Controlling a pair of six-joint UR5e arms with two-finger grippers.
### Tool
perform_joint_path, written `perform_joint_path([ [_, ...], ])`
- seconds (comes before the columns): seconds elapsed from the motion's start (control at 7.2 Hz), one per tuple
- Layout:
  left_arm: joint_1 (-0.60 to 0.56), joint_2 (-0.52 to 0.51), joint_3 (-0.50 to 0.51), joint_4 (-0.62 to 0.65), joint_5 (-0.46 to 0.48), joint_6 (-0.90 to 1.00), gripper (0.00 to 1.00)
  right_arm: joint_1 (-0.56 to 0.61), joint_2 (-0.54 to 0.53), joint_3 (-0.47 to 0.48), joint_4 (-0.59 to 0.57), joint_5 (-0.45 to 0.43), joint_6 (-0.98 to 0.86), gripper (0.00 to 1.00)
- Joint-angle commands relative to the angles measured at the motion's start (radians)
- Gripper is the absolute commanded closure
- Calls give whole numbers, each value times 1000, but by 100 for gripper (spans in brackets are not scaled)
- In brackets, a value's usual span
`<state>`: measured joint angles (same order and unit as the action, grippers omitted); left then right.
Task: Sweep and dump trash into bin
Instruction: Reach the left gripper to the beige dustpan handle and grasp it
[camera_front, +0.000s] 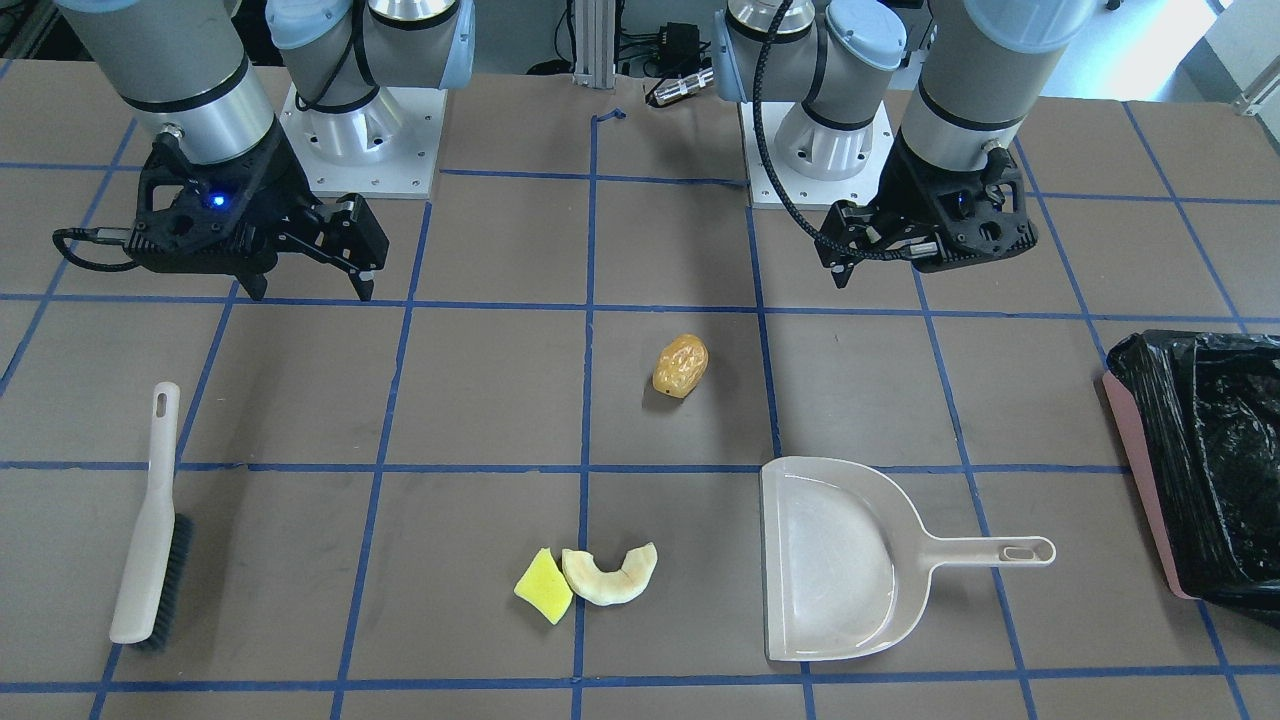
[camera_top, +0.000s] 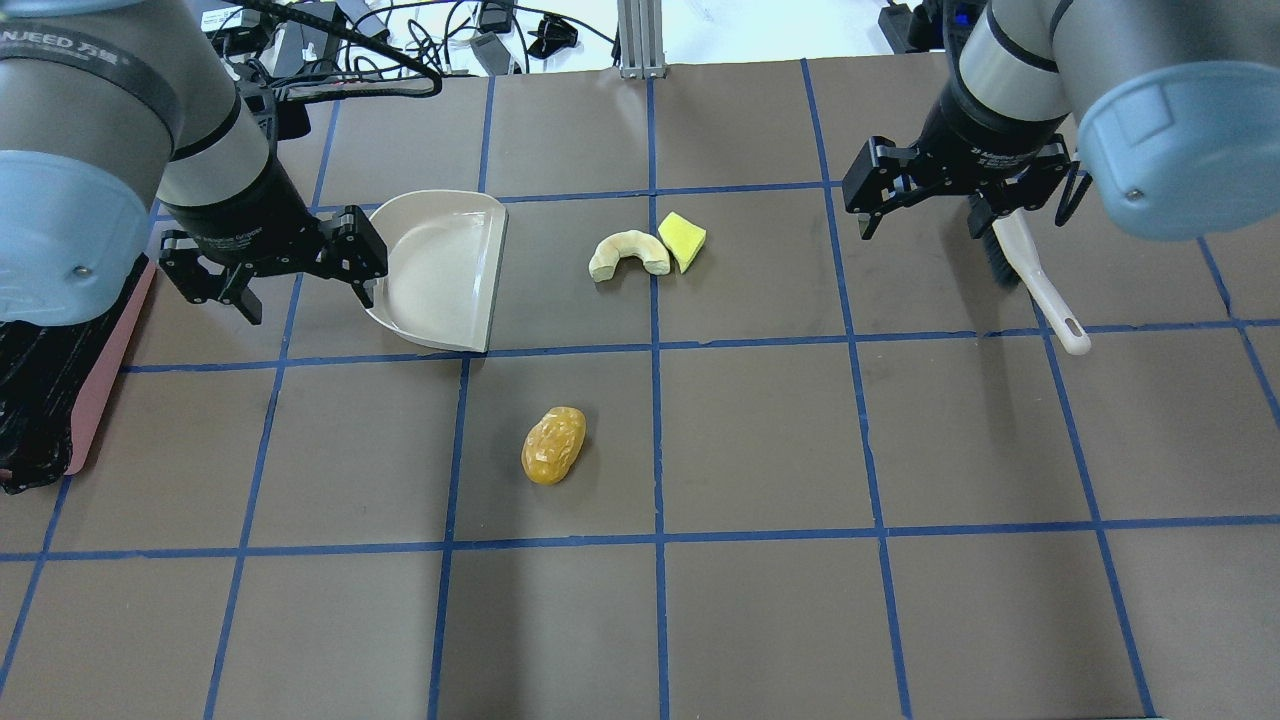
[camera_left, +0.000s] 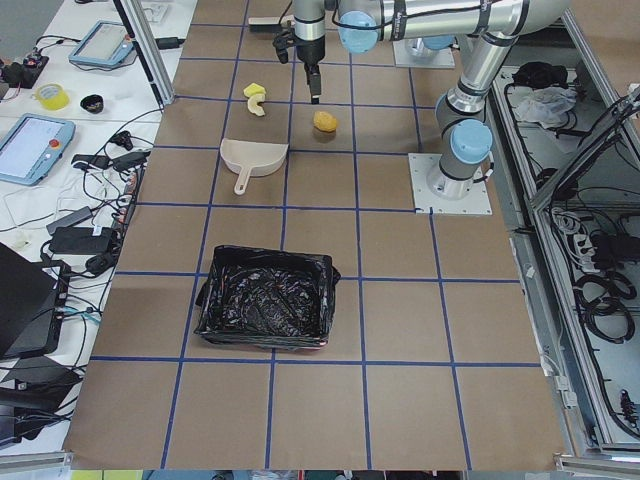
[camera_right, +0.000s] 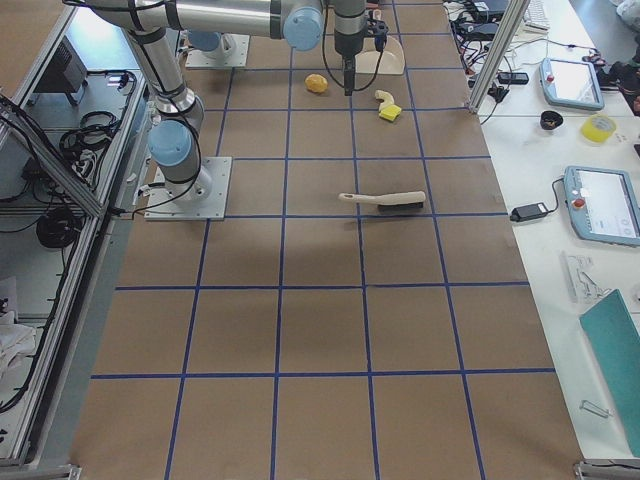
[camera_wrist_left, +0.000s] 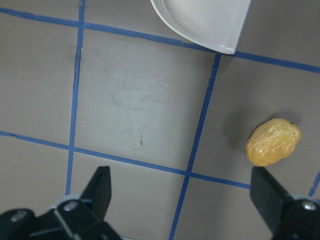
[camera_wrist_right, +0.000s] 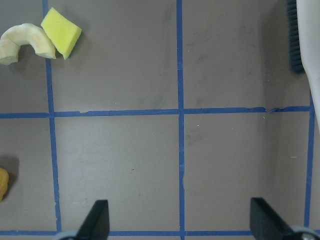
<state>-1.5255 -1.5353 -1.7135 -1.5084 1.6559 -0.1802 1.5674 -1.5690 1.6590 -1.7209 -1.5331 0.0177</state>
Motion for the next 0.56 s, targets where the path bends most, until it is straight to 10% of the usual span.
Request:
perform_joint_path([
  [0.0, 27, -19, 0, 5, -2, -116, 0, -1, -3, 5, 6, -1, 1, 0],
  [0.42, 31, -74, -2, 234, -56, -525, 0, -3, 3, 7, 0, -1, -10, 0],
])
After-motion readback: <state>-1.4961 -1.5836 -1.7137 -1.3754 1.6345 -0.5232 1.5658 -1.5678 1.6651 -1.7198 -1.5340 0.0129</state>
